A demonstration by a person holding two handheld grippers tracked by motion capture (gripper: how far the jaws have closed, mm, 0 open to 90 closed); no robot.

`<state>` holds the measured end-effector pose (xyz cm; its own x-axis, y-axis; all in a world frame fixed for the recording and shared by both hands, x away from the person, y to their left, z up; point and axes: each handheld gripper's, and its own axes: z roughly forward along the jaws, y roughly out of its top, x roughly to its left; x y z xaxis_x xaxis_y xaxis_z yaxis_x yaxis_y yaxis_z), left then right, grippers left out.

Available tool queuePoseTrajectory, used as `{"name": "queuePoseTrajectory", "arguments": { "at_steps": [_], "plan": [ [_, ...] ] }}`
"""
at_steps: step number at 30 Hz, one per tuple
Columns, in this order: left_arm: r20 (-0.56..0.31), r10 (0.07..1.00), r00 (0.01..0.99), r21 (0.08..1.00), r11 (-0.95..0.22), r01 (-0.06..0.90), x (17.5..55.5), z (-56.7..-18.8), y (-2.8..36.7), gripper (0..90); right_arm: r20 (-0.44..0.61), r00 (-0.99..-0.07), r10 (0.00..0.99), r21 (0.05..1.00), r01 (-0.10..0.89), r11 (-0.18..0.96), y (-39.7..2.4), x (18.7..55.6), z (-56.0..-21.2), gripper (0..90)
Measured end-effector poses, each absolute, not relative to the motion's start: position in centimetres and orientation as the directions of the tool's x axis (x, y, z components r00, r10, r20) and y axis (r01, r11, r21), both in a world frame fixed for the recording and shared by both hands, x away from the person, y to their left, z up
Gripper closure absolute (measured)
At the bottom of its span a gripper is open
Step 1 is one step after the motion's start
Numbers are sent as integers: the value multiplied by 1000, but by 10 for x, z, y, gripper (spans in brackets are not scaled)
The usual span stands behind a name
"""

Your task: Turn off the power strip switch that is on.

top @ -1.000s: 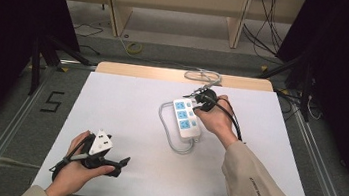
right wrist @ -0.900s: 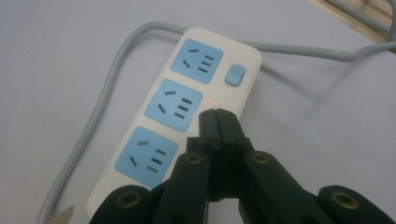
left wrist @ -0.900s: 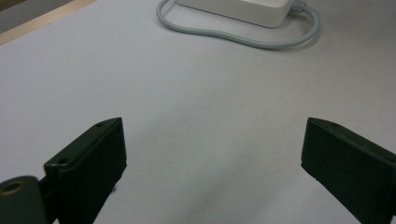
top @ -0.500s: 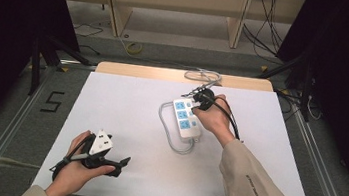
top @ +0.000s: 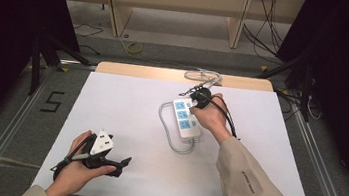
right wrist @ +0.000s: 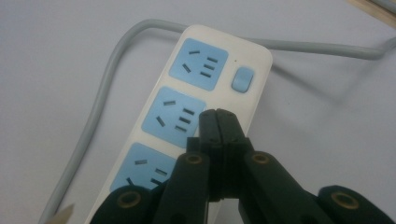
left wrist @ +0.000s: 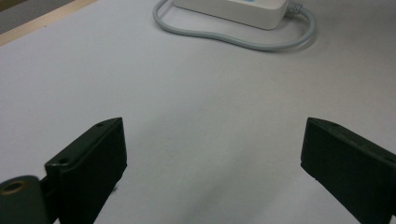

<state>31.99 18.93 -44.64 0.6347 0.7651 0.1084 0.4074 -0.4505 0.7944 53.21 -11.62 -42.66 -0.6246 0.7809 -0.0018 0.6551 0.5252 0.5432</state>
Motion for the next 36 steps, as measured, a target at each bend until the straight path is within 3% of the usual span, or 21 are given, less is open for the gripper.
{"name": "queuePoseTrajectory", "arguments": {
  "at_steps": [36],
  "plan": [
    [109,762,638,796,-451,403,320,-446,189,66,22,-573,819,461,733,500,-109,549,-434,900]
  ]
}}
